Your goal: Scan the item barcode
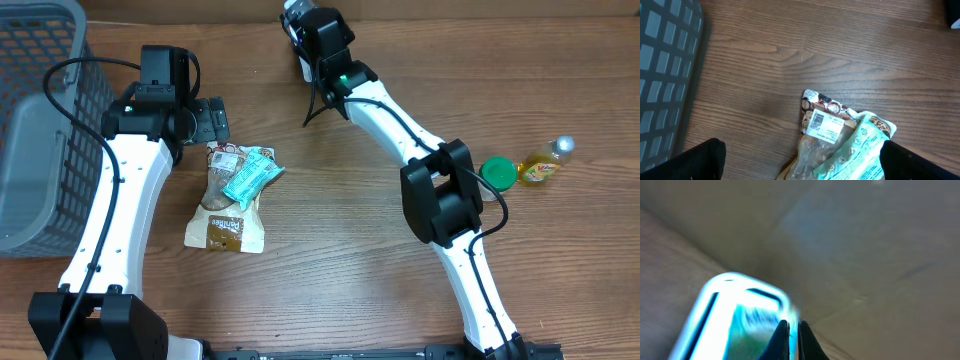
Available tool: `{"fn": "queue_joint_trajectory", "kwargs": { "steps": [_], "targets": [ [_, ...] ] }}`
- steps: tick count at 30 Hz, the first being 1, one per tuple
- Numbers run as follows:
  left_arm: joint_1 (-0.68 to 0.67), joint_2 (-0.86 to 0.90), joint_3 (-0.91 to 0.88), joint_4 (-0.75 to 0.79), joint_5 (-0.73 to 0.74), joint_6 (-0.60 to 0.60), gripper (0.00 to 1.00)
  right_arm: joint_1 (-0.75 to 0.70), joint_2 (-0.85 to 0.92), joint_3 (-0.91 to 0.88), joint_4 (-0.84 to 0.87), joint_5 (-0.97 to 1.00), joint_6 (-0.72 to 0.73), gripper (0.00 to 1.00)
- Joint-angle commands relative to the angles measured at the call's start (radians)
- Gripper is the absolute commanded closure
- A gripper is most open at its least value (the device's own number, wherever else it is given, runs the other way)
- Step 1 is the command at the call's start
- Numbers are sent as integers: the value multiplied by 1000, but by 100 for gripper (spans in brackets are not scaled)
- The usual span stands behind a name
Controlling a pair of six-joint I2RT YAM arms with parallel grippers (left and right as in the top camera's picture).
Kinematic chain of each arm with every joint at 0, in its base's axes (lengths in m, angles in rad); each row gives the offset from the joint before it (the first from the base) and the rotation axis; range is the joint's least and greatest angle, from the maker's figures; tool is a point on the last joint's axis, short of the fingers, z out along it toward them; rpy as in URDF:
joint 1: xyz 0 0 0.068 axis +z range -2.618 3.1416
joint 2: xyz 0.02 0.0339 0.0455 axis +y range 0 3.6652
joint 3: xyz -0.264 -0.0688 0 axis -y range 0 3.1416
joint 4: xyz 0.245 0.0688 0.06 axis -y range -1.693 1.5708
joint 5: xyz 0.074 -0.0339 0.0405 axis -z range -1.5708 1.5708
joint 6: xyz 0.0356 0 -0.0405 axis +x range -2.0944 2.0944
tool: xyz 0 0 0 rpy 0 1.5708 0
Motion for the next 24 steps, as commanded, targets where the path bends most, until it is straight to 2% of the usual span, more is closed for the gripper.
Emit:
{"fn": "queue_joint_trajectory", "kwargs": {
  "steps": [1, 5, 10, 16, 20, 24],
  "targets": [
    [4, -8, 7, 3, -14, 12, 1, -4, -21, 9, 27, 141, 7, 96],
    [4, -8, 7, 3, -13, 12, 1, 9, -96, 9, -27, 183, 20, 96],
    [4, -8, 7, 3, -13, 12, 0, 9, -249, 9, -311, 128, 278, 96],
    [4, -8, 7, 3, -13, 12, 0, -28, -371, 9, -767, -109, 512, 96],
    [4, -8, 7, 3, -13, 12, 0, -67, -375, 5, -1033, -274, 575, 96],
    [4, -8, 7, 3, -14, 12, 1, -107, -373, -56, -1197, -430, 584, 96]
  ]
}}
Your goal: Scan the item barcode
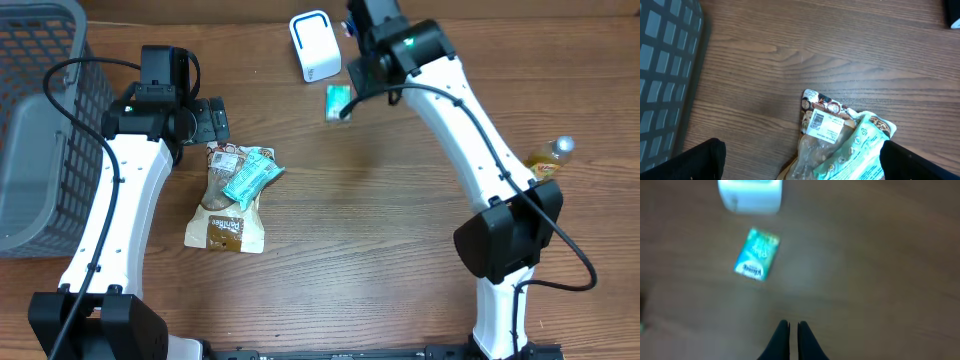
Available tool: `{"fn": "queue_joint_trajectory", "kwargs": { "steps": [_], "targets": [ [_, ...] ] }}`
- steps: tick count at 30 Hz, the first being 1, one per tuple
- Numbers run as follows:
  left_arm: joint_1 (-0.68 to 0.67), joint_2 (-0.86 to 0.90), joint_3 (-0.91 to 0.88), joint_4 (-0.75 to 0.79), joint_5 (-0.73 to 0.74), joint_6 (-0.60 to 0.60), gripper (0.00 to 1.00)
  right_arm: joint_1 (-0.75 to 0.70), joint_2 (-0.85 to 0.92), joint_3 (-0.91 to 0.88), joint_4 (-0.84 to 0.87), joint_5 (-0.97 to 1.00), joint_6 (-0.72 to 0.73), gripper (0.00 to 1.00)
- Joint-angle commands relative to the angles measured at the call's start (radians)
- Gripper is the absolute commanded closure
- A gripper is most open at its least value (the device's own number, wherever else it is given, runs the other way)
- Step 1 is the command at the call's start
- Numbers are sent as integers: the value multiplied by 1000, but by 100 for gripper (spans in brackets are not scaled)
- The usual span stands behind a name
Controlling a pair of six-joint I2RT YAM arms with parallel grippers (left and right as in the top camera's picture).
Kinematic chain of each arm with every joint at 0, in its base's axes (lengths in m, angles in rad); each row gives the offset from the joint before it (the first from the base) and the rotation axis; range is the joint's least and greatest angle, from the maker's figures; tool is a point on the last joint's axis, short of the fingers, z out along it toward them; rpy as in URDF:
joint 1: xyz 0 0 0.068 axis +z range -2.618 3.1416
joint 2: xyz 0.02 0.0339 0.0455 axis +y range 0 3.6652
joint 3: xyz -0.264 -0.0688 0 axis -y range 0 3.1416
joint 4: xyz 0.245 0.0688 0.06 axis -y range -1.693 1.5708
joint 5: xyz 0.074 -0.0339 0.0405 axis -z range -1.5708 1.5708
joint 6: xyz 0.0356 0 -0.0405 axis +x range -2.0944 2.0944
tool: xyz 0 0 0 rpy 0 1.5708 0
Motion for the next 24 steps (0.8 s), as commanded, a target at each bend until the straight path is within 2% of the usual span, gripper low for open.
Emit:
{"fn": "queue_joint_trajectory", "kwargs": {
  "steps": [1, 8, 10, 17, 18, 19, 20, 21, 22, 24],
  "targets": [
    [4, -8, 7, 3, -14, 12, 0, -40, 19, -73, -77, -203, 58, 96],
    [4, -8, 7, 3, -14, 12, 1, -78, 19, -268, -108, -237, 66, 96],
    [4, -8, 7, 3, -14, 12, 1, -83, 19, -321, -95, -237, 66, 92],
    [4, -8, 7, 3, -14, 12, 0, -86, 19, -420, -49, -237, 66, 90],
    [4, -8, 7, 3, -14, 12, 0, -86, 19, -423, -42, -237, 66, 82],
    [4, -8, 7, 3, -14, 12, 0, -86, 19, -423, -34, -237, 66, 66],
    [4, -8, 7, 3, -14, 12, 0, -86, 19, -423, -23, -237, 66, 56],
    [4, -8, 7, 3, -14, 12, 0, -86, 19, -423, -11, -237, 66, 49],
    [4, -8, 7, 3, -14, 12, 0, -86, 19, -423, 45, -237, 84, 33],
    [4, -8, 7, 3, -14, 12, 0, -85, 19, -423, 157, -237, 131, 26]
  ]
}}
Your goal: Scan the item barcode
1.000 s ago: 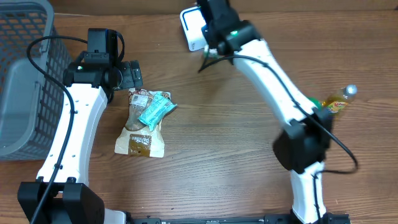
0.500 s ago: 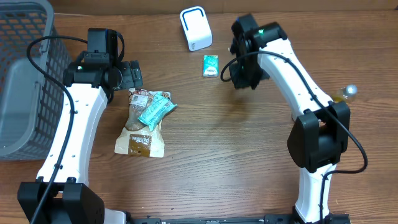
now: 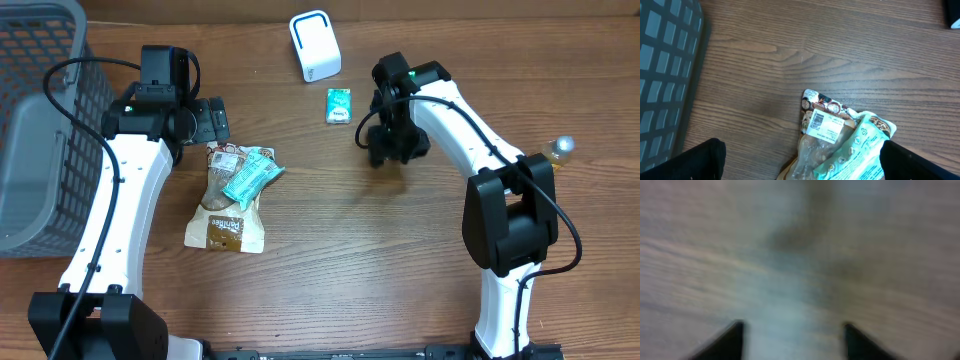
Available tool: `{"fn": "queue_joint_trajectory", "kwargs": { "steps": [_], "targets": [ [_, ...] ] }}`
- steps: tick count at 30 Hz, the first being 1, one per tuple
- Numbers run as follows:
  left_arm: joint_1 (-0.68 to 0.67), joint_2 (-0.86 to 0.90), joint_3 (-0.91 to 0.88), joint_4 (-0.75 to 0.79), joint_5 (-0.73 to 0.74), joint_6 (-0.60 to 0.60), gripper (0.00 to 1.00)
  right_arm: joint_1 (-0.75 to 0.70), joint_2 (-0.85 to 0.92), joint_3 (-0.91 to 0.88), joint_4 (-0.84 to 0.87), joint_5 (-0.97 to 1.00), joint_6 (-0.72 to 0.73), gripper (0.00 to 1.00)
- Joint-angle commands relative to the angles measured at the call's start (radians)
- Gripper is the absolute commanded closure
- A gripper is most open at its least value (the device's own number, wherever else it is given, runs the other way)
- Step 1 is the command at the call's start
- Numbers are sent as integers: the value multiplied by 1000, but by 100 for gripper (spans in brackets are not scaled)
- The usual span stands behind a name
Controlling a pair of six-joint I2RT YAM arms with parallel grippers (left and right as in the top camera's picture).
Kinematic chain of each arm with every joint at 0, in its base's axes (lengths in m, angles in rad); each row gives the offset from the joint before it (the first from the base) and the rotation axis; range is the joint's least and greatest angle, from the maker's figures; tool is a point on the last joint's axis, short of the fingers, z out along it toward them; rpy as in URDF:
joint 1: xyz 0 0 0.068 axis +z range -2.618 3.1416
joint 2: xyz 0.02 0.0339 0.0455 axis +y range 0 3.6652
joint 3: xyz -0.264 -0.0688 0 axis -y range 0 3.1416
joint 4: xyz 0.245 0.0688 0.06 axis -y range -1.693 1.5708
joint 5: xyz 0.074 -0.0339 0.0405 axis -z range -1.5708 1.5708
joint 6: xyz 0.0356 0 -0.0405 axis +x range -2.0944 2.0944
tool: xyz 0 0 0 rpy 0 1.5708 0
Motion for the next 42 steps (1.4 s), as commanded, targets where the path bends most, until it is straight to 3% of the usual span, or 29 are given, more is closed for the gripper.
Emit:
{"fn": "queue_joint_trajectory", "kwargs": {
  "steps": [1, 8, 25, 32, 42],
  "targets": [
    [4, -8, 7, 3, -13, 12, 1, -7, 5, -1, 155, -5, 76, 26],
    [4, -8, 7, 3, -13, 12, 1, -5, 7, -1, 436, -5, 218, 22],
    [4, -8, 7, 3, -13, 12, 0, 30, 194, -1, 832, 47, 217, 19],
    [4, -8, 7, 3, -13, 12, 0, 11, 211, -1, 740, 98, 217, 20],
    [4, -8, 7, 3, -14, 12, 0, -47, 211, -1, 281, 146, 217, 25]
  ]
}}
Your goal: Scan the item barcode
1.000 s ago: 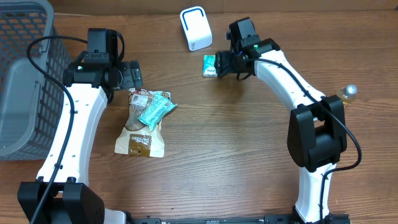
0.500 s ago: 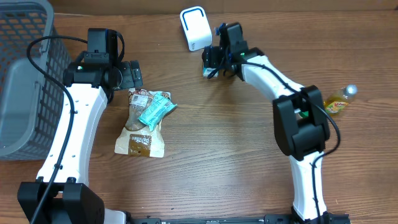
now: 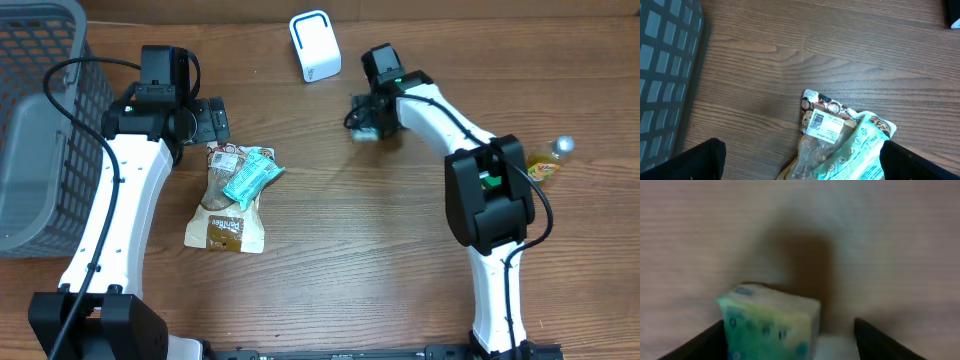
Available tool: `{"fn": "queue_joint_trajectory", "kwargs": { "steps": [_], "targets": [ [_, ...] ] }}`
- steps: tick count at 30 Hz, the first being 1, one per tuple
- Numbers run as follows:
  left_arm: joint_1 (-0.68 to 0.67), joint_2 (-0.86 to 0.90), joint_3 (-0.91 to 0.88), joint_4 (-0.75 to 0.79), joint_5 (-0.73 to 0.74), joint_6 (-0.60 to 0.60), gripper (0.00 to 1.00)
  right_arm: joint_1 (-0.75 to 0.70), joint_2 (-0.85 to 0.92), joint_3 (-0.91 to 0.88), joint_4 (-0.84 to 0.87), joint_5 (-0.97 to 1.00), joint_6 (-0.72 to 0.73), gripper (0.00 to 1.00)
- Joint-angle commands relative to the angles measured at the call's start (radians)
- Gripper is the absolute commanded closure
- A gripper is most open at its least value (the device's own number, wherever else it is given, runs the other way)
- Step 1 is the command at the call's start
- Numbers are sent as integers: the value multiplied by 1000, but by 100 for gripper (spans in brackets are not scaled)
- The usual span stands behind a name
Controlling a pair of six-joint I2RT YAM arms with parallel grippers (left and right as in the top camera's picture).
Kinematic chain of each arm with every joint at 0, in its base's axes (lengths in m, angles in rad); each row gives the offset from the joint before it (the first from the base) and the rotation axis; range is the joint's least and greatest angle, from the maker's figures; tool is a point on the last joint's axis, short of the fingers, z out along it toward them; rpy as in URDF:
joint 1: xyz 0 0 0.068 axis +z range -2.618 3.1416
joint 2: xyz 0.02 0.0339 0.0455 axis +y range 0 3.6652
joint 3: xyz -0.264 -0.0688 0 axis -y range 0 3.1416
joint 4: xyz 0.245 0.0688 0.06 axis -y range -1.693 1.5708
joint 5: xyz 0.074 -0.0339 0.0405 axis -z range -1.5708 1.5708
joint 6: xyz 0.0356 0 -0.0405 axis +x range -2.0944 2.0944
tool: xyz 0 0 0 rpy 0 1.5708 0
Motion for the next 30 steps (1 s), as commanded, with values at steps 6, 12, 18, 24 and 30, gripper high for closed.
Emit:
{"fn": "queue_joint_trajectory", "kwargs": {
  "steps": [6, 12, 18, 24, 30],
  "targets": [
    [4, -8, 7, 3, -13, 12, 1, -64, 41, -39, -342, 19, 8, 25],
    [4, -8, 7, 3, -14, 12, 1, -69, -29, -39, -447, 46, 10, 24],
    [4, -8, 7, 3, -13, 12, 1, -62, -187, -39, -462, 44, 11, 23],
    [4, -8, 7, 3, -13, 12, 0, -44, -273, -39, -447, -86, 0, 0],
    [4, -8, 7, 3, -13, 12, 0, -34, -244, -40, -393, -257, 2, 71]
  ]
}}
